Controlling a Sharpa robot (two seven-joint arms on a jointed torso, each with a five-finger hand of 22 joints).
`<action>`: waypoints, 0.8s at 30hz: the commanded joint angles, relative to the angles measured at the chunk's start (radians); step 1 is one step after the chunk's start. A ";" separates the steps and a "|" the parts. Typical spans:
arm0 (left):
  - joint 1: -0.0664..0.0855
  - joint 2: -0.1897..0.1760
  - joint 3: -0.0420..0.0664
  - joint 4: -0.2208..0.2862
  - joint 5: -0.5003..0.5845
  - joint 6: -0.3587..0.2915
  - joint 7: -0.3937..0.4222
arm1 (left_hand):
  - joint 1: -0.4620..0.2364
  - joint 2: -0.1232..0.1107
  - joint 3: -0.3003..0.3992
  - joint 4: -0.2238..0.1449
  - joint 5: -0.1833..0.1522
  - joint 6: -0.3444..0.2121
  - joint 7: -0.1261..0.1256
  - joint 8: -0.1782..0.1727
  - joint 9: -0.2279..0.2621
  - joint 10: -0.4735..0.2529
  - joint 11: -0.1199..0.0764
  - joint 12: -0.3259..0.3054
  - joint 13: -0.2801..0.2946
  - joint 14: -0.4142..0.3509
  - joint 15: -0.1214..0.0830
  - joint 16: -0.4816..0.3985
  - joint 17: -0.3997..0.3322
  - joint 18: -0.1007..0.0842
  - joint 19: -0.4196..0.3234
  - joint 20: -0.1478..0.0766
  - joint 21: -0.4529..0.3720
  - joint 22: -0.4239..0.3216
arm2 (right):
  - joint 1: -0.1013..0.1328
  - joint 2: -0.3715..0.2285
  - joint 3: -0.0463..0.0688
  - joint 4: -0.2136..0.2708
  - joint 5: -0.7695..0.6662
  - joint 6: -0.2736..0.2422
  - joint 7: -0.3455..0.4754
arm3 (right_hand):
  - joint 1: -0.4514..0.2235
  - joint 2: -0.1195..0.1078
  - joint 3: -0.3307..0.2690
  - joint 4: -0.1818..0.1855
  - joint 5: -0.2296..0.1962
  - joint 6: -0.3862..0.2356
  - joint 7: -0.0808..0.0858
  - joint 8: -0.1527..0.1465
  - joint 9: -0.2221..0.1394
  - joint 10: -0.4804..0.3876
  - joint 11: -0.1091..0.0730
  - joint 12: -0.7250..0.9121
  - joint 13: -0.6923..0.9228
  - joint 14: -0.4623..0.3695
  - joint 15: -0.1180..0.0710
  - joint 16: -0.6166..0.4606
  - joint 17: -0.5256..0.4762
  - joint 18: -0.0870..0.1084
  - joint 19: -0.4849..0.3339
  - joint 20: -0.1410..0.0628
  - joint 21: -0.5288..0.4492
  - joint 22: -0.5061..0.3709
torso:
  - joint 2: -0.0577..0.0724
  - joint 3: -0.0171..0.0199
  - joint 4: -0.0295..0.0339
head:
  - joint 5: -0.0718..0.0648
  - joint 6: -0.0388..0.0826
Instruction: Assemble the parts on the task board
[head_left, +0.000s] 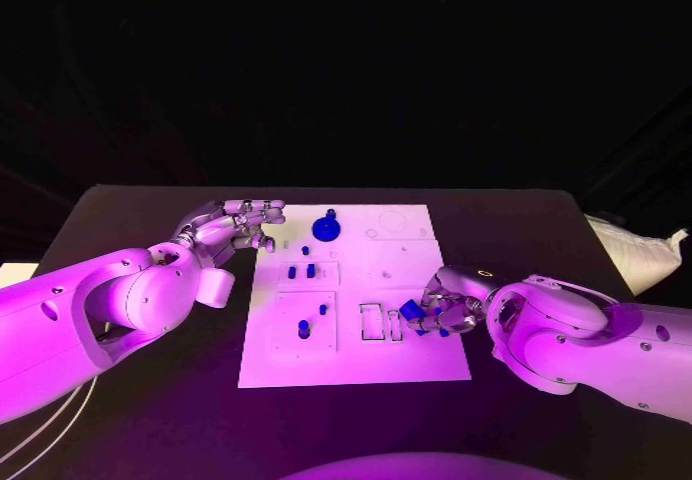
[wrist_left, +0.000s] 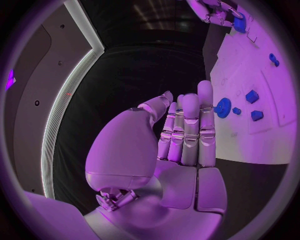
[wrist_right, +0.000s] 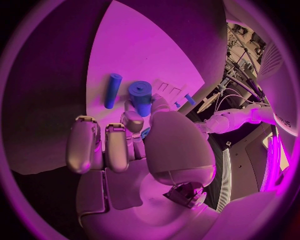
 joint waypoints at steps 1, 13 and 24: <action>-0.001 0.001 0.000 0.000 -0.003 0.020 0.003 | -0.001 0.008 -0.003 -0.002 0.004 -0.004 0.001 0.005 -0.001 -0.007 0.000 0.003 0.001 -0.005 -0.001 -0.003 0.001 0.019 0.002 0.005 -0.004 -0.002 | 0.006 -0.013 0.001 0.017 0.047 -0.091 0.010 | 0.011 0.014 -0.006 -0.004 0.013 0.005 0.000 0.004 0.017 0.005 0.001 0.006 0.003 0.068 -0.010 0.007 0.033 -0.018 0.003 -0.006 0.004 0.000 | -0.001 -0.0006 -0.0003 | 0.000 0.002; -0.005 0.004 0.000 -0.001 -0.003 0.024 0.000 | -0.001 0.008 -0.003 -0.002 0.004 -0.004 0.001 0.005 -0.001 -0.007 0.000 0.003 0.001 -0.005 -0.001 -0.003 0.001 0.019 0.002 0.005 -0.004 -0.002 | 0.021 0.014 0.001 0.041 0.242 -0.039 0.062 | 0.002 0.014 -0.022 0.002 0.038 -0.003 0.003 -0.001 0.025 -0.002 0.003 -0.010 -0.003 0.067 -0.008 0.006 0.031 -0.018 0.002 -0.006 0.003 -0.001 | -0.001 -0.0014 0.0030 | 0.005 0.004; -0.007 0.004 0.000 0.001 -0.003 0.025 -0.001 | -0.002 0.009 -0.003 -0.002 0.004 -0.004 0.000 0.006 -0.001 -0.009 0.000 0.006 0.002 -0.007 0.000 -0.004 -0.003 0.019 0.002 0.005 -0.005 -0.002 | 0.021 0.078 0.002 0.027 0.238 -0.021 0.025 | -0.052 0.029 -0.055 0.005 0.088 0.013 -0.004 0.006 0.045 0.006 -0.001 -0.013 0.009 0.067 -0.011 0.010 0.035 -0.018 0.002 -0.007 0.007 0.004 | 0.001 -0.0020 0.0020 | 0.011 0.005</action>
